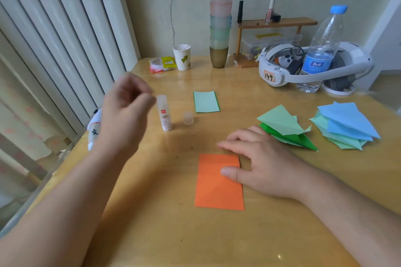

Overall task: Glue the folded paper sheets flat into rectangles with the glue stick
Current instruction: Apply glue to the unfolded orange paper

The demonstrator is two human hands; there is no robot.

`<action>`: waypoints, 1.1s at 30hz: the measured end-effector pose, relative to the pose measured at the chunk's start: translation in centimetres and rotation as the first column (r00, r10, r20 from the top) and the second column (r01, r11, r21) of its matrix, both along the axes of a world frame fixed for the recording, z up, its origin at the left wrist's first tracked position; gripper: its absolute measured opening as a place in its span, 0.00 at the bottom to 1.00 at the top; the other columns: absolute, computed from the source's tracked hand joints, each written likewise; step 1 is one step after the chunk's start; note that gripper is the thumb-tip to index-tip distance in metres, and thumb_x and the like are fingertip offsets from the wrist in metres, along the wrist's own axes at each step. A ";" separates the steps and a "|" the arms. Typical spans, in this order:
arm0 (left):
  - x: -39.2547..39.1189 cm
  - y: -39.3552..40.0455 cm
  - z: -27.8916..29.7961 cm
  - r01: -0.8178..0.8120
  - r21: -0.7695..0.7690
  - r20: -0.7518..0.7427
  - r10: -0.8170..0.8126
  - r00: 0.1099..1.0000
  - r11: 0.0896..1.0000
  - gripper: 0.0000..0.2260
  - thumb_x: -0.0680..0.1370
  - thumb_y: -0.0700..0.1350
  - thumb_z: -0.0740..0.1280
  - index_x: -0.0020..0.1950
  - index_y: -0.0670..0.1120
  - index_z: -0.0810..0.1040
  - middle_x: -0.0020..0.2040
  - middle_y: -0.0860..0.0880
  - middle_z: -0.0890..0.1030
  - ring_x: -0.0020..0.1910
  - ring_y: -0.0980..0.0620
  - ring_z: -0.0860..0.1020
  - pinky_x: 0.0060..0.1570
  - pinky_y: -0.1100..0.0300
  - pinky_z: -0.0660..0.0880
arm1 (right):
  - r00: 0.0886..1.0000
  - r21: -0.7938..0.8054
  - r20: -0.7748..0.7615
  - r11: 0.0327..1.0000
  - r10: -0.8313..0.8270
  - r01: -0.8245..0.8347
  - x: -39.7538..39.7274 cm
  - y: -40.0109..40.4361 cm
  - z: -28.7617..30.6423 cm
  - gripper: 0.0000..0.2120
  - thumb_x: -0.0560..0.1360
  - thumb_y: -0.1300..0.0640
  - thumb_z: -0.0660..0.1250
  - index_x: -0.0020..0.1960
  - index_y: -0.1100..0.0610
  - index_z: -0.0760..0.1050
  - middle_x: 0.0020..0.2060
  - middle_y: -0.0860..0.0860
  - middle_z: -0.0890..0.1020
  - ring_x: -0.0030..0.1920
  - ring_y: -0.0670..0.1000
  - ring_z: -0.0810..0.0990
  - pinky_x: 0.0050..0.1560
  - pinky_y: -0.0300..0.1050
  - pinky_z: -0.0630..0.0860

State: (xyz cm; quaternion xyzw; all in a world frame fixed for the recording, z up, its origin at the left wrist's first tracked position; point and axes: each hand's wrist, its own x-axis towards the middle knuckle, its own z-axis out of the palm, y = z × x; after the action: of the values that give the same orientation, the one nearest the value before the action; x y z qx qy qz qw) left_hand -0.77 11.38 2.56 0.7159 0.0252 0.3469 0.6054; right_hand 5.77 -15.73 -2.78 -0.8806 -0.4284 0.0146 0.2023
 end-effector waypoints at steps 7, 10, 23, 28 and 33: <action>2.0 2.6 -2.3 -0.093 -0.074 -0.461 0.049 0.886 0.993 0.22 0.74 0.32 0.68 0.62 0.52 0.70 0.61 0.48 0.79 0.47 0.52 0.79 0.41 0.57 0.76 | 1.000 -0.244 0.025 0.969 -0.017 0.022 -1.3 1.0 0.9 0.34 0.75 0.25 0.49 0.76 0.36 0.67 0.70 0.36 0.61 0.72 0.47 0.56 0.72 0.57 0.62; 2.6 2.6 -3.7 -0.033 0.047 -0.562 0.054 0.825 0.998 0.24 0.76 0.43 0.75 0.69 0.53 0.70 0.59 0.52 0.81 0.53 0.52 0.84 0.52 0.51 0.83 | 0.998 -0.241 -0.036 0.969 0.043 -0.051 -1.2 0.5 1.4 0.21 0.83 0.36 0.59 0.75 0.30 0.67 0.70 0.33 0.59 0.73 0.43 0.53 0.74 0.56 0.58; 0.5 -3.4 -1.6 0.446 -0.439 -0.344 -0.605 0.718 0.780 0.12 0.74 0.45 0.73 0.56 0.43 0.83 0.52 0.44 0.85 0.44 0.54 0.82 0.50 0.62 0.78 | 0.998 0.443 -0.036 0.894 -0.059 0.069 -0.3 0.7 0.8 0.29 0.74 0.38 0.69 0.72 0.37 0.66 0.56 0.38 0.77 0.60 0.44 0.77 0.55 0.38 0.74; -0.2 -6.1 -1.9 0.594 -0.557 -0.280 -0.804 0.524 0.581 0.10 0.77 0.42 0.72 0.57 0.43 0.85 0.53 0.44 0.86 0.52 0.51 0.84 0.55 0.60 0.80 | 0.982 0.420 0.188 0.901 0.031 -0.109 -0.7 0.8 0.7 0.41 0.72 0.46 0.75 0.80 0.35 0.58 0.58 0.41 0.72 0.53 0.44 0.77 0.51 0.48 0.79; -0.7 -6.1 -2.1 0.679 -0.351 -0.424 -0.756 0.498 0.644 0.13 0.82 0.45 0.69 0.56 0.34 0.81 0.52 0.45 0.84 0.55 0.50 0.81 0.61 0.57 0.77 | 0.969 0.522 0.227 0.828 0.094 -0.203 -0.2 0.9 0.8 0.27 0.78 0.43 0.72 0.75 0.47 0.72 0.54 0.49 0.79 0.51 0.46 0.80 0.51 0.39 0.77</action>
State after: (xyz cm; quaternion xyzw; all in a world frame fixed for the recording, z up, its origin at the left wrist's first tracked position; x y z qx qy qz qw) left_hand -1.49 5.28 0.46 0.6831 -0.0834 -0.1538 0.7091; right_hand 5.57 -14.83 -2.01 -0.7486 -0.4997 -0.1758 0.3988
